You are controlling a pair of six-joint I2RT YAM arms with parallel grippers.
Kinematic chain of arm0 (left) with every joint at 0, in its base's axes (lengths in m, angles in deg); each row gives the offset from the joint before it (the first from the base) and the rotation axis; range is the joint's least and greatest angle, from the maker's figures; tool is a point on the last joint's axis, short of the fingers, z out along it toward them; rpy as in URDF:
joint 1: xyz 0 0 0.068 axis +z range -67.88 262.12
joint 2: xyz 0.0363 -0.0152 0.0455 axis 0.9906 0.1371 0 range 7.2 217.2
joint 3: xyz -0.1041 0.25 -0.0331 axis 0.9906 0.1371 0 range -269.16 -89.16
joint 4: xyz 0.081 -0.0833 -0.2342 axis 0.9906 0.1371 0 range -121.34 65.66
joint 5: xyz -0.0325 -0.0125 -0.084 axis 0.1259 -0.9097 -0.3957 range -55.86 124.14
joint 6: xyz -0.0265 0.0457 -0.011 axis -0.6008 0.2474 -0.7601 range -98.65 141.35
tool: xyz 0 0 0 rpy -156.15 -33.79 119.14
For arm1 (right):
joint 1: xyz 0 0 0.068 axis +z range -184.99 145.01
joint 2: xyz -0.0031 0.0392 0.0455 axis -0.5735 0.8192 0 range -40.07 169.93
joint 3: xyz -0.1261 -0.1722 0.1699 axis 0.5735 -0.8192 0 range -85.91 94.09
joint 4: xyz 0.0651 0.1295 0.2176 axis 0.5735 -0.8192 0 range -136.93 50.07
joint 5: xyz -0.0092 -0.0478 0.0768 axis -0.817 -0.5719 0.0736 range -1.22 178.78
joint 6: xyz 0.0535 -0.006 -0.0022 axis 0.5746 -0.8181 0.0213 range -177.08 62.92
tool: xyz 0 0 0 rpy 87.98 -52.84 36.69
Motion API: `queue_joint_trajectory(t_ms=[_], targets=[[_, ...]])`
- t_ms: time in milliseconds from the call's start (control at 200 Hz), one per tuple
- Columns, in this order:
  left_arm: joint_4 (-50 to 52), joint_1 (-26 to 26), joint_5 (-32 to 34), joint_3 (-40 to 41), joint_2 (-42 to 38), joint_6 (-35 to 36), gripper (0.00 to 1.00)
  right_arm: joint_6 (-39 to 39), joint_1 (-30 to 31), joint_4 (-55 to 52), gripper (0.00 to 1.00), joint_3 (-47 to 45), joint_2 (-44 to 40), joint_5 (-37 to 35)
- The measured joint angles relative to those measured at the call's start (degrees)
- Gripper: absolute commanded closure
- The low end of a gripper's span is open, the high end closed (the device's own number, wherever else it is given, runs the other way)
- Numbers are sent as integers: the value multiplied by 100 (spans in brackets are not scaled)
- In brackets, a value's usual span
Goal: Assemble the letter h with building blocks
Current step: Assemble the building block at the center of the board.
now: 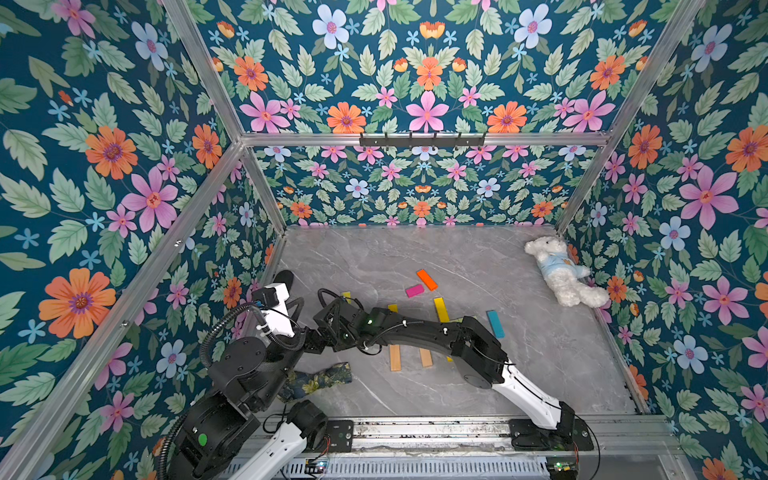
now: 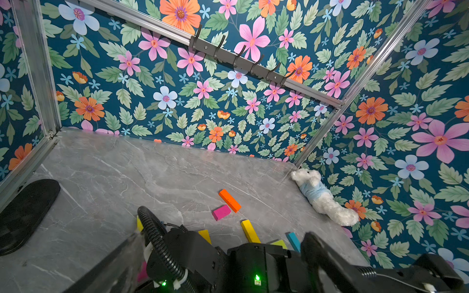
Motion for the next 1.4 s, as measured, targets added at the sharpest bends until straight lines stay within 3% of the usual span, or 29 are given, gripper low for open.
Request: queue_joint_trajectory(t_ms=[435, 1140, 1400], targets=[[0, 0, 20, 13, 63, 2, 1, 450, -186, 592, 40, -168, 46, 494], [4, 0, 72, 22, 63, 46, 1, 608, -341, 741, 39, 52, 208, 431], [15, 0, 83, 37, 48, 66, 1, 411, -232, 507, 38, 1220, 592, 487]])
